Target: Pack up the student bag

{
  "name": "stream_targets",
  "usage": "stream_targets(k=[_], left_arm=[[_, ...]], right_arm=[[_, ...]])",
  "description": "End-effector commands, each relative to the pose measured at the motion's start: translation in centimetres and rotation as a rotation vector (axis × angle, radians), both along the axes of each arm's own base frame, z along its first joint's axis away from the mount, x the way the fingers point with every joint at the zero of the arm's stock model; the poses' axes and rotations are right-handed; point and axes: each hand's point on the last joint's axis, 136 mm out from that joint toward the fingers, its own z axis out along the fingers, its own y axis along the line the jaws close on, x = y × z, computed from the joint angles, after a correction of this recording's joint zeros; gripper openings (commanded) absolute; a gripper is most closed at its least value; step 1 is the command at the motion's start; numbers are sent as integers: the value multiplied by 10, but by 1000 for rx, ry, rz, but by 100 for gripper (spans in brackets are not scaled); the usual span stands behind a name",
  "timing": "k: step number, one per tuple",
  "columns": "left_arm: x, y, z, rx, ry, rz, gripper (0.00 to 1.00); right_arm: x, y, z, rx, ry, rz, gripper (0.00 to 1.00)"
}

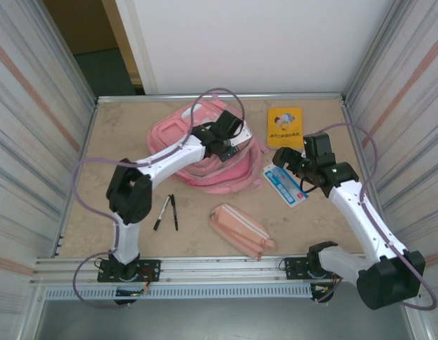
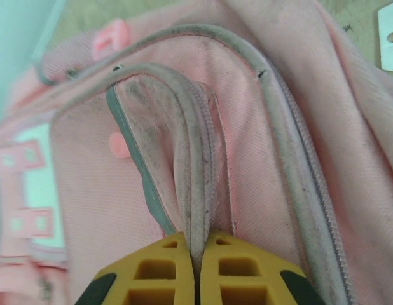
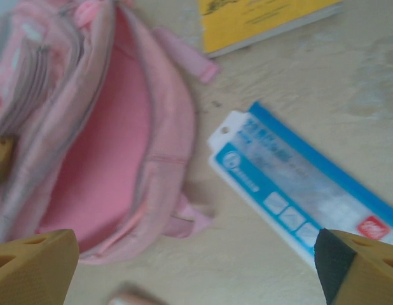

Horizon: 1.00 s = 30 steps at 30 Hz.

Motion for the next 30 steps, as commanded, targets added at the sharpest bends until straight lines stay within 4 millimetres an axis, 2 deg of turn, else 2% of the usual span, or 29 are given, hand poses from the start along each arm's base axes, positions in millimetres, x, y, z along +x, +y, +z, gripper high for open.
stream_targets(k=[1, 3, 7, 9, 12, 14, 16, 18, 21, 23, 25, 27, 30], left_arm=[[10, 11, 76, -6, -204, -124, 0], [17, 20, 98, -12, -224, -123, 0], [20, 26, 124, 23, -306, -190, 0], [22, 27, 133, -9, -323, -200, 0], [27, 27, 133, -39, -340, -213, 0], [29, 25, 128, -75, -346, -209, 0], [24, 22, 112, -92, -325, -233, 0], [20, 21, 94, -103, -301, -238, 0], [20, 29, 58, -71, -293, -225, 0], [19, 36, 38, -79, -267, -211, 0], [16, 40, 26, -106, -215, -197, 0], [16, 50, 16, -119, -178, -144, 0], [13, 71, 9, -118, -136, -13, 9]], right_arm=[[-11, 30, 6, 122, 22, 90, 95], [-11, 38, 3, 162, 53, 97, 96], [-7, 41, -9, 185, 105, 71, 96], [-5, 38, -14, 174, 115, 53, 96], [-5, 31, -19, 147, 126, 24, 96], [-3, 24, -23, 114, 115, 25, 96], [3, 15, -26, 102, 108, 28, 98], [12, -6, -29, 100, 155, -51, 97], [38, -16, -21, 71, 118, -79, 95], [61, -30, -26, 12, 76, -106, 91], [81, -47, -35, -17, 87, -130, 85], [101, -61, -40, -48, 93, -123, 85], [126, -79, -49, -143, 90, -127, 82]])
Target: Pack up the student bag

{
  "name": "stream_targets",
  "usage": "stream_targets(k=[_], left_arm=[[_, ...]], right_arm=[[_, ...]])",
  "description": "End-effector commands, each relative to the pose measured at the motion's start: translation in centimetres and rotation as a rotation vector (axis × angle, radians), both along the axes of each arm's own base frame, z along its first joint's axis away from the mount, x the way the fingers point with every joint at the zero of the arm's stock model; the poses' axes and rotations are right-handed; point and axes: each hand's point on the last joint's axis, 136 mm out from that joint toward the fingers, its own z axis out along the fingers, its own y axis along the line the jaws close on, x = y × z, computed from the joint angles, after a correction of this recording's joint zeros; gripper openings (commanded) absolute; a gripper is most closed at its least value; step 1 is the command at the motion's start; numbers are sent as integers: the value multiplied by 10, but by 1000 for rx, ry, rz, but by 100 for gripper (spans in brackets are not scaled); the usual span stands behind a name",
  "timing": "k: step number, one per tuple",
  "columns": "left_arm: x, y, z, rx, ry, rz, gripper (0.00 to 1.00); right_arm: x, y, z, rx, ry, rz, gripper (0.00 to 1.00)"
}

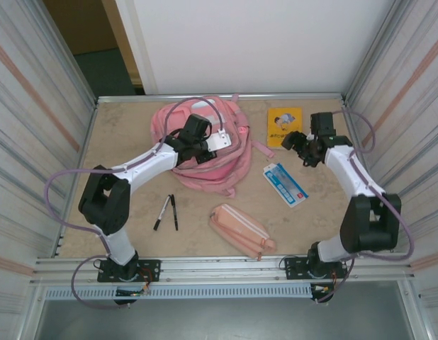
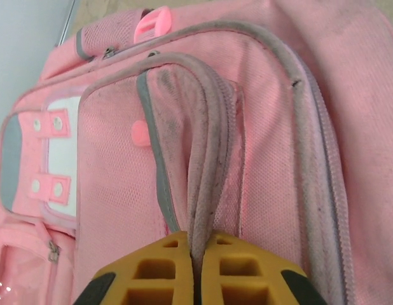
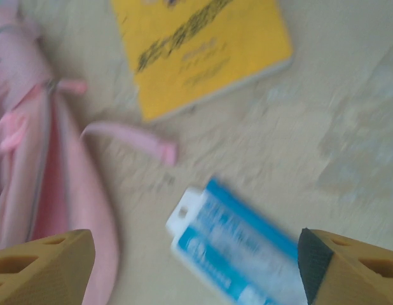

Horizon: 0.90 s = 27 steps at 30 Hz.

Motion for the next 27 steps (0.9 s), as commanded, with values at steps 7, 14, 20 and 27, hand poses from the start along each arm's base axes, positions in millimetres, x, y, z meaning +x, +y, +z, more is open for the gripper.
stream_targets(k=[7, 14, 20, 27], left_arm=[[-42, 4, 73, -435, 346, 367, 37], [-81, -45, 92, -680, 513, 399, 47], [-88, -94, 74, -694, 513, 382, 51], [-62, -135, 45, -617, 467, 414, 53]], right_arm=[[75, -44, -29, -186, 0, 38, 72], [100, -72, -72, -234, 136, 71, 52], [85, -67, -116, -173, 327, 157, 53], [41, -67, -145, -158, 515, 199, 27]])
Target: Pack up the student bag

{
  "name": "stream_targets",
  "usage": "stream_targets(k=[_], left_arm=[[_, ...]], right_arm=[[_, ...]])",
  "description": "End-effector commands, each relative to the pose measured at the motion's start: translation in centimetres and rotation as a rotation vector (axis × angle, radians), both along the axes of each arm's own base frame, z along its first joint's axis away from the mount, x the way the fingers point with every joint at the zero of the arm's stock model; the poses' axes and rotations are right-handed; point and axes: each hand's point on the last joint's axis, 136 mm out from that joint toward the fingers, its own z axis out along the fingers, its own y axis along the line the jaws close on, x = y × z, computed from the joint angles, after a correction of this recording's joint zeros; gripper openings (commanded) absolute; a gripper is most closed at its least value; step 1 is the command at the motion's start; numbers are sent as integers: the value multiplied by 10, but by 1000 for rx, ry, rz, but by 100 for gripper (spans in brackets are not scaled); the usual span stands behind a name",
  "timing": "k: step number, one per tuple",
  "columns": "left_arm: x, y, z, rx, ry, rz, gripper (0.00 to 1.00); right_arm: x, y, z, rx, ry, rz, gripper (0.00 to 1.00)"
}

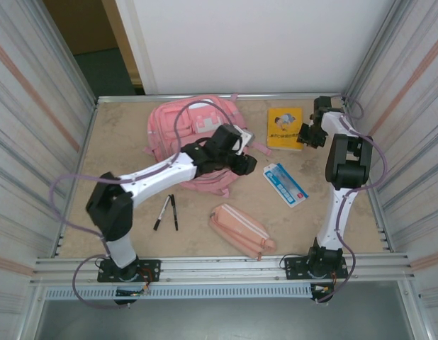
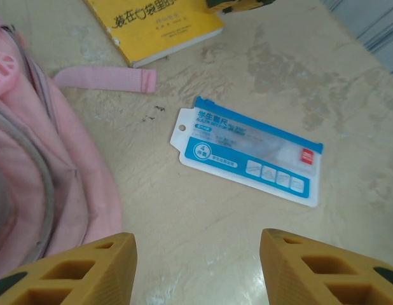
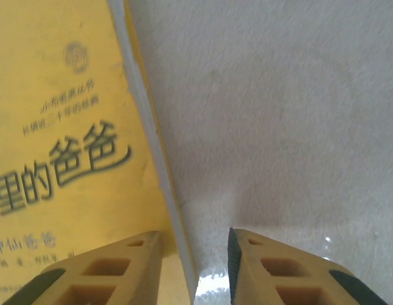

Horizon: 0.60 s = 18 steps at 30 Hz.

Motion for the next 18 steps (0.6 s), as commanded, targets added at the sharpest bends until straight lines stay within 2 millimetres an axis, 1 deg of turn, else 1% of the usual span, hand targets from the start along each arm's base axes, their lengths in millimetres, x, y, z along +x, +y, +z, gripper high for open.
stream_targets(k=[1, 6, 8, 11, 12, 13, 15, 16, 18], left_arm=[[22, -14, 14, -26, -31, 49, 54], [37, -34, 2, -24, -29, 33, 56], [43, -42, -5, -20, -25, 30, 56], [50, -53, -19, -14, -24, 12, 56], [52, -58, -16, -28, -37, -7, 56], [54, -66, -33, -19, -30, -33, 56], [60, -77, -42, -20, -35, -57, 57], [64, -82, -46, -21, -39, -62, 57], [71, -90, -55, -19, -46, -69, 57]], right_arm=[[-64, 2, -30, -6, 236, 29, 29], [-103, 10, -26, 38, 246, 4, 26], [-120, 15, -26, 46, 249, -1, 24], [-140, 17, -27, 53, 255, -29, 24], [-145, 20, -27, 65, 251, -39, 24], [-151, 21, -27, 67, 242, -53, 24], [-160, 25, -24, 85, 218, -65, 24], [-166, 25, -23, 88, 210, -76, 24], [-170, 22, -15, 88, 170, -100, 27]])
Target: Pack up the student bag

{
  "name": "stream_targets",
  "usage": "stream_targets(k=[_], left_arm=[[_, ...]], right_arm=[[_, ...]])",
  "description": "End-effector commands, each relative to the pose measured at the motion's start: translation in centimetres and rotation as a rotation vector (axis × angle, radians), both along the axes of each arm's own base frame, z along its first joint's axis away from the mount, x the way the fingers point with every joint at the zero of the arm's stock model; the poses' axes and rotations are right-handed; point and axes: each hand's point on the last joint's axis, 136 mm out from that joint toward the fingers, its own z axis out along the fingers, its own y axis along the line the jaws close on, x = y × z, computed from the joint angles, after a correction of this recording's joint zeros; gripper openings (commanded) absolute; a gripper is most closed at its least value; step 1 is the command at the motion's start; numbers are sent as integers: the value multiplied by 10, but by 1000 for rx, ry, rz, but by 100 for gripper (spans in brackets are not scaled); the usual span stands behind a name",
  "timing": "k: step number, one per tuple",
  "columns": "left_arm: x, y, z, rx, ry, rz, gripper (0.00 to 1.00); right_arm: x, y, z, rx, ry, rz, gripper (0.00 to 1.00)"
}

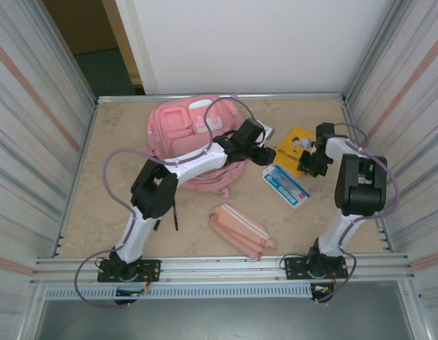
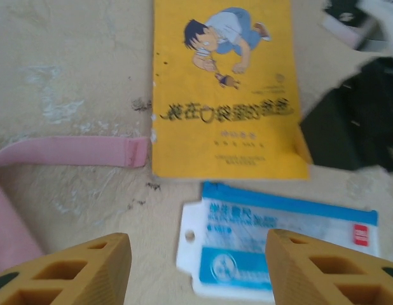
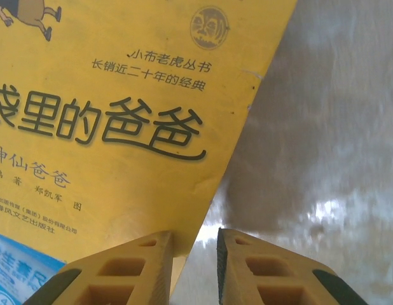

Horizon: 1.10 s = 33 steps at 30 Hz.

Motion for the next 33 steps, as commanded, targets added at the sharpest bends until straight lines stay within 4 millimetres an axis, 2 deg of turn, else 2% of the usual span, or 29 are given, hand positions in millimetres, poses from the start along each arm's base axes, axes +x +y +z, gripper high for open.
stream_targets(k=[1, 8, 13, 16, 20, 27, 33], left_arm=[[12, -18, -4, -15, -39, -37, 58], [32, -34, -30, -13, -52, -30, 63], [47, -38, -55, -6, -35, -5, 64], [51, -39, -69, 2, -15, 9, 65], [48, -40, -83, 8, 15, 17, 65], [43, -38, -83, 26, 27, 19, 66], [40, -37, -82, 20, 41, 19, 66]], right_arm=[[-35, -1, -6, 15, 60, -69, 28], [-26, -11, 28, 49, -139, -146, 38], [-14, -16, 43, 72, -260, -192, 51], [-9, -21, 41, 60, -275, -210, 53], [-3, -24, 26, 77, -244, -229, 54], [2, -14, 0, 149, -194, -228, 54], [3, -8, -6, 179, -201, -221, 55]])
